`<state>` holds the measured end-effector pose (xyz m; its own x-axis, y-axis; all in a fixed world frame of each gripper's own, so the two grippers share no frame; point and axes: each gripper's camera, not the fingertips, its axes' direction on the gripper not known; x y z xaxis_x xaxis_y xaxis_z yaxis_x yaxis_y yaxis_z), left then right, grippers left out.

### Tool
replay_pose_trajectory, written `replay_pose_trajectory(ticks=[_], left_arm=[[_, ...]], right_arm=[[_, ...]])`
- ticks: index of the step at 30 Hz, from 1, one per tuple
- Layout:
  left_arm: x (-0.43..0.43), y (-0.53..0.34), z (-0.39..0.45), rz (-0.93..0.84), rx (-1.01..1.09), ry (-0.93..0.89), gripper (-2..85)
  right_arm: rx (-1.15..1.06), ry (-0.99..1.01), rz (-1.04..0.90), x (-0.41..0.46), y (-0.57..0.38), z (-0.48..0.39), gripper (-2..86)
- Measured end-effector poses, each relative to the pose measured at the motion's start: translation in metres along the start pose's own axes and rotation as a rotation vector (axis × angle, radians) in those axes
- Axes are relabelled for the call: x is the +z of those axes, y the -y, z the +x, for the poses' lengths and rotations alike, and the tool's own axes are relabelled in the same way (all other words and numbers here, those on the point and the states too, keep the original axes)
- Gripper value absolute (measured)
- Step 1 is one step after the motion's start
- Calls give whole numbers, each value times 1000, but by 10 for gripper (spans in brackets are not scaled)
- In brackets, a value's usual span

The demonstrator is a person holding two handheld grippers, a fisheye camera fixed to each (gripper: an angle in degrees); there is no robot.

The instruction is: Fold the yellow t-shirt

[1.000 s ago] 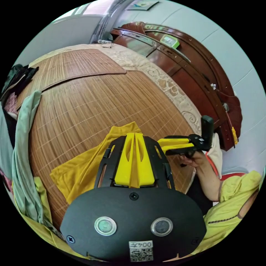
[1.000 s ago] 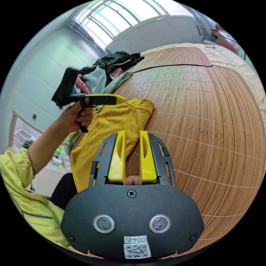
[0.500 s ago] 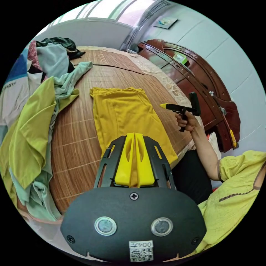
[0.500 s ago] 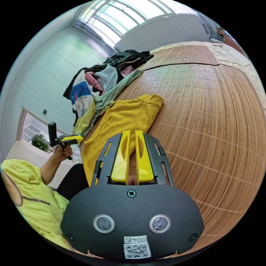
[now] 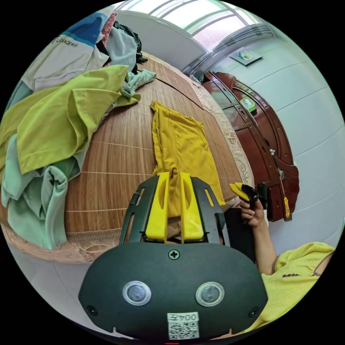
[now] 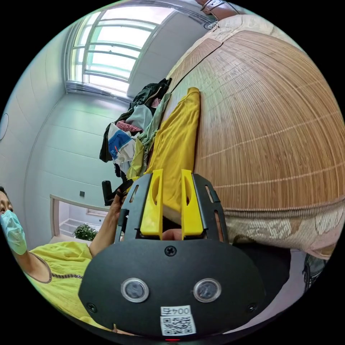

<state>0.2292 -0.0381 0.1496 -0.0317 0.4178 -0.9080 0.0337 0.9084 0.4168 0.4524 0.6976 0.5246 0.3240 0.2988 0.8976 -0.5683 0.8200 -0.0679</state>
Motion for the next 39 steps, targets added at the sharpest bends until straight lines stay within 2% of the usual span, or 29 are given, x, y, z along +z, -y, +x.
replay_pose_trajectory(ticks=[7, 11, 15, 21, 23, 26, 30, 35, 39], left_arm=[[-25, 5, 40, 34, 56, 95, 66], [-27, 9, 60, -18, 100, 207, 48], [-40, 4, 65, -7, 82, 244, 26], [-74, -6, 44, 36, -66, 160, 7], [-91, -10, 30, 38, -171, 156, 4], [-126, -21, 32, 98, -141, 43, 2], [-159, -46, 42, 87, -82, -3, 3], [-184, -85, 74, 75, 41, -29, 11], [-196, -95, 74, 81, -36, -25, 21]], right_arm=[[0, -53, -52, 18, -27, -6, 107], [-10, -77, -75, 35, -39, -10, 138], [-22, -120, -90, 50, -52, -16, 128], [-33, -239, -79, 72, -82, -18, 42], [-16, -240, -73, 78, -91, -14, 24], [-15, -153, -35, 80, -112, -12, 52], [22, 25, 12, 86, -149, 0, 76], [-95, -27, 58, 105, -194, -27, 81], [-318, -174, 36, 158, -241, -91, 79]])
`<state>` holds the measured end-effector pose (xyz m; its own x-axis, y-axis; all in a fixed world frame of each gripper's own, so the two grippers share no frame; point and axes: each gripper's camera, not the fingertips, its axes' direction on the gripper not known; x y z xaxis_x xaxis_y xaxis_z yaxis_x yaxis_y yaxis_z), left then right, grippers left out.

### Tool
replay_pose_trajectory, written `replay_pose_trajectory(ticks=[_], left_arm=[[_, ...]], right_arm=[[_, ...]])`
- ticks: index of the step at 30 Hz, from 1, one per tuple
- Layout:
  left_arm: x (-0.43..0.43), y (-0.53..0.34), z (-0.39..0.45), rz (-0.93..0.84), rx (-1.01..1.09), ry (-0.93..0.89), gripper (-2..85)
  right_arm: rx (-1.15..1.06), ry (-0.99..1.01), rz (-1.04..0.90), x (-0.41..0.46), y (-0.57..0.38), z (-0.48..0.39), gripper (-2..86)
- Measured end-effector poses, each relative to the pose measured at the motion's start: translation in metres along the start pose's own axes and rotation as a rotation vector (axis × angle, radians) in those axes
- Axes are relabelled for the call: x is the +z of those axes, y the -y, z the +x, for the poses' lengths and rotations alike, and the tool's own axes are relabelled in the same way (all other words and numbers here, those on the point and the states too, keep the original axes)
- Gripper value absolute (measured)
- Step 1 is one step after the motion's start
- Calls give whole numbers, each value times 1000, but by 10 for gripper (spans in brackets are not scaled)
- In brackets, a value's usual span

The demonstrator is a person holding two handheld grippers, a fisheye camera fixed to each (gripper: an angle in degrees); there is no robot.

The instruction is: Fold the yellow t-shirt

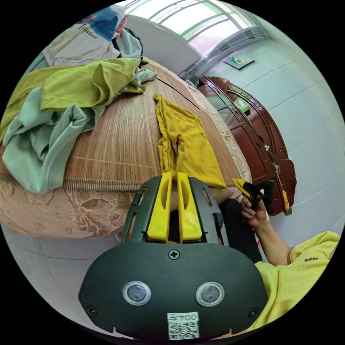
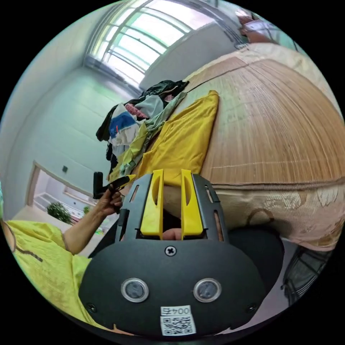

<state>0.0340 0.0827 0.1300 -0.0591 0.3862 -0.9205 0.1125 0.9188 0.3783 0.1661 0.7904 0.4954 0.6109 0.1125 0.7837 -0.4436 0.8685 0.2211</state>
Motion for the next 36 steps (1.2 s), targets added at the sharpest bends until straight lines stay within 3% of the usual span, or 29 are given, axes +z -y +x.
replay_pose_trajectory(ticks=[7, 16, 24, 28, 36], left_arm=[[-42, -13, -6, 61, -135, -28, 24], [-78, -12, -13, 65, -194, -127, 26], [-100, -5, -19, 81, -253, -242, 26], [-110, 2, -20, 99, -278, -312, 30], [-113, 27, -12, 93, -320, -472, 76]], right_arm=[[-463, -228, -166, 152, -40, -168, 77], [-757, -455, -302, 291, -114, -246, 112], [-770, -586, -292, 335, -162, -254, 79], [-715, -540, -223, 329, -173, -254, 14], [-548, -395, -176, 307, -174, -237, -3]])
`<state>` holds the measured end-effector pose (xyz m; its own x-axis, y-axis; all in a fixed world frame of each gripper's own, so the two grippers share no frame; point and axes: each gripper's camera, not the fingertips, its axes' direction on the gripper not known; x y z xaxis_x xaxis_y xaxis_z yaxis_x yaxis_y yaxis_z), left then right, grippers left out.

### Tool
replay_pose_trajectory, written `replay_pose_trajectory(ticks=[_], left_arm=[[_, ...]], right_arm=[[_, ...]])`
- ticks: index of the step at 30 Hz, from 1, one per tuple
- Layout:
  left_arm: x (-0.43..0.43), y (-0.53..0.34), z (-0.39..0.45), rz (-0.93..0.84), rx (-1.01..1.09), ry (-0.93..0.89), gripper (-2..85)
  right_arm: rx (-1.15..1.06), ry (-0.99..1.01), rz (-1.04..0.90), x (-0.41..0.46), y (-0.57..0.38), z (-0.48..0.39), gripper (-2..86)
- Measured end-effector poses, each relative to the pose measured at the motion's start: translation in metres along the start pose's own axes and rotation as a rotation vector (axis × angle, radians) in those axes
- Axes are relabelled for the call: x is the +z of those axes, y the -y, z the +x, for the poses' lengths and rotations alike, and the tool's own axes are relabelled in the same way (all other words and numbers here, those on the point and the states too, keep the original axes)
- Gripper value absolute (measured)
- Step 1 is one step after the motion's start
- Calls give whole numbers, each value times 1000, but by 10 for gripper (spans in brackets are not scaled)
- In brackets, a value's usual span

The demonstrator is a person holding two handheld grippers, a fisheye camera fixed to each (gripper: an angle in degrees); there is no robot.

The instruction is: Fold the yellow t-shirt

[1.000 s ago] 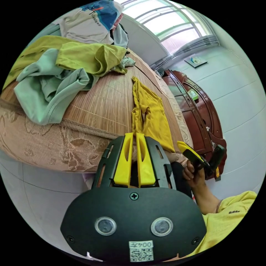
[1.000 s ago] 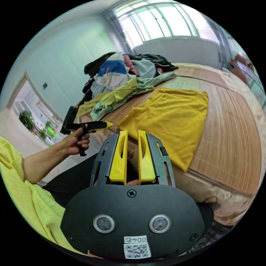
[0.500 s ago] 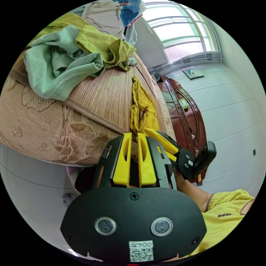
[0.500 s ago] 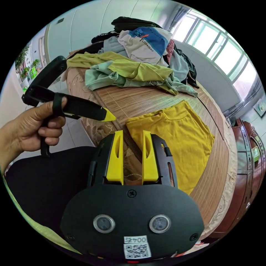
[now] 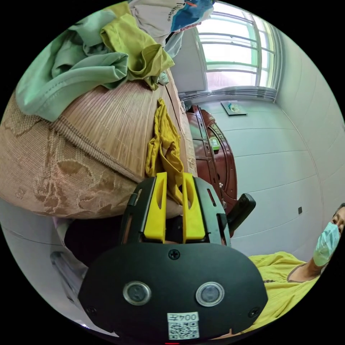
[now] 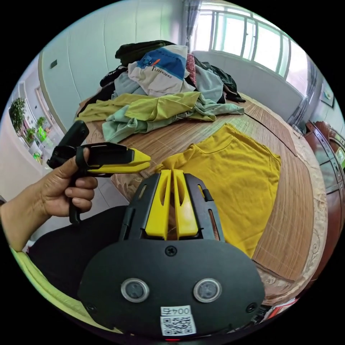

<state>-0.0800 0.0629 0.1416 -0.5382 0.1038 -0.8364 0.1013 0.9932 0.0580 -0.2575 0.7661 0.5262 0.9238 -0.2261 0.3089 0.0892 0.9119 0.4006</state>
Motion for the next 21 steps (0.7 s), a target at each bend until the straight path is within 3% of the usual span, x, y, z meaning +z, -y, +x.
replay_pose_trajectory(ticks=[14, 18, 21], left_arm=[[67, 58, 36, -166, -20, 28, 174], [82, 62, 37, -179, -23, 25, 162], [96, 66, 43, -226, 31, 76, 80]], right_arm=[[60, 35, 48, -5, -25, 13, -3], [69, 53, 48, -5, -31, 21, 5], [84, 57, 56, -7, -38, 26, 28]])
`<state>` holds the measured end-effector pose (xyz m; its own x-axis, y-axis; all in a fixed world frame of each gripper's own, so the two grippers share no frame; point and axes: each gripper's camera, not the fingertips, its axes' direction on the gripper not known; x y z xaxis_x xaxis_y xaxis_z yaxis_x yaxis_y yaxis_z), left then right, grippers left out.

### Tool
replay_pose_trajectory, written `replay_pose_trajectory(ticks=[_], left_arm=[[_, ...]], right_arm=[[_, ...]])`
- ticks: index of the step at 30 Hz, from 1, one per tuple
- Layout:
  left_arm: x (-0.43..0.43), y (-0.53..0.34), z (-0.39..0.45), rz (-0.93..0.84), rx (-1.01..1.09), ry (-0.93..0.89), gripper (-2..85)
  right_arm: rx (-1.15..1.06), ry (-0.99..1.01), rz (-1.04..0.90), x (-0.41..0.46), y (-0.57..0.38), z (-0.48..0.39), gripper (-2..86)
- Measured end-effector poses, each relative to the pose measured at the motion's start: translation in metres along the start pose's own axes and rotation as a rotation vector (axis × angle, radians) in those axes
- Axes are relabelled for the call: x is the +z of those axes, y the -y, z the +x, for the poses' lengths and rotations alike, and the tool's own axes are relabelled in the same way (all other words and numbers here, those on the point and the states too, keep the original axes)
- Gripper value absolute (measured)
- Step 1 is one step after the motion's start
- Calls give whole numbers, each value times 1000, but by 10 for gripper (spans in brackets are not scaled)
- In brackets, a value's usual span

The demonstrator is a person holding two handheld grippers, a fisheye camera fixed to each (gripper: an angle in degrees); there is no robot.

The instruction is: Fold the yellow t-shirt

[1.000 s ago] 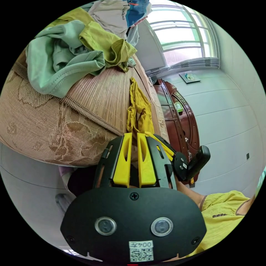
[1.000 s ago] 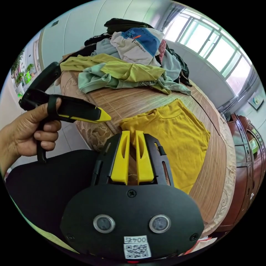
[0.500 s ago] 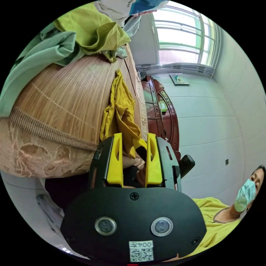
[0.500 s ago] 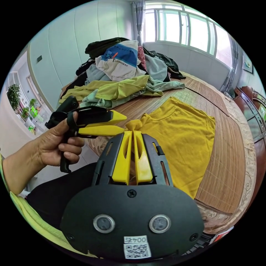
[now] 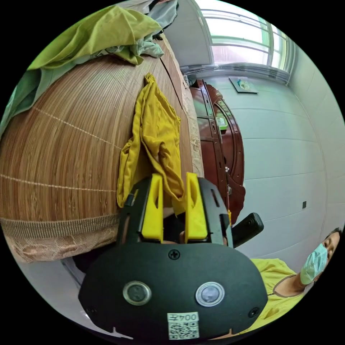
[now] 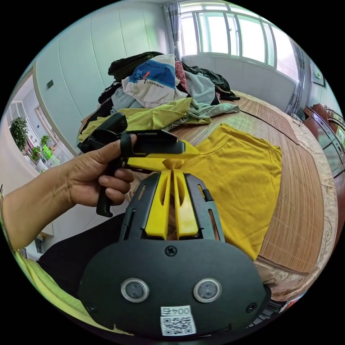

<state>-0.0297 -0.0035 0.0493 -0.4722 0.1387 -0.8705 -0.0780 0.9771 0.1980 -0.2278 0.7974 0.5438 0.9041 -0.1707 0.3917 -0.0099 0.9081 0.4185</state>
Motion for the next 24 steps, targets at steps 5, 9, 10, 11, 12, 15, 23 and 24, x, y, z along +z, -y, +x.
replay_pose_trajectory(ticks=[5, 9, 10, 11, 12, 15, 23, 24], left_arm=[[4, 7, 18, 20, 39, 37, 33], [10, 11, 30, 29, 46, 7, 30], [13, 13, 35, 29, 50, -2, 30], [17, 14, 41, 28, 54, -12, 29], [19, 15, 44, 28, 57, -15, 29], [27, 19, 59, 29, 68, -29, 28], [46, 36, 88, 10, 108, -26, 30], [47, 37, 88, 8, 111, -24, 30]], right_arm=[[63, -128, 11, -23, -30, 25, 153], [150, -329, 1, -37, -80, 58, 179], [179, -339, -18, -37, -91, 68, 178], [195, -344, -27, -37, -95, 73, 177], [227, -359, -32, -37, -103, 82, 175], [246, -399, -21, -38, -112, 94, 169], [175, -515, -19, -27, -115, 100, 161], [174, -522, -16, -26, -115, 102, 159]])
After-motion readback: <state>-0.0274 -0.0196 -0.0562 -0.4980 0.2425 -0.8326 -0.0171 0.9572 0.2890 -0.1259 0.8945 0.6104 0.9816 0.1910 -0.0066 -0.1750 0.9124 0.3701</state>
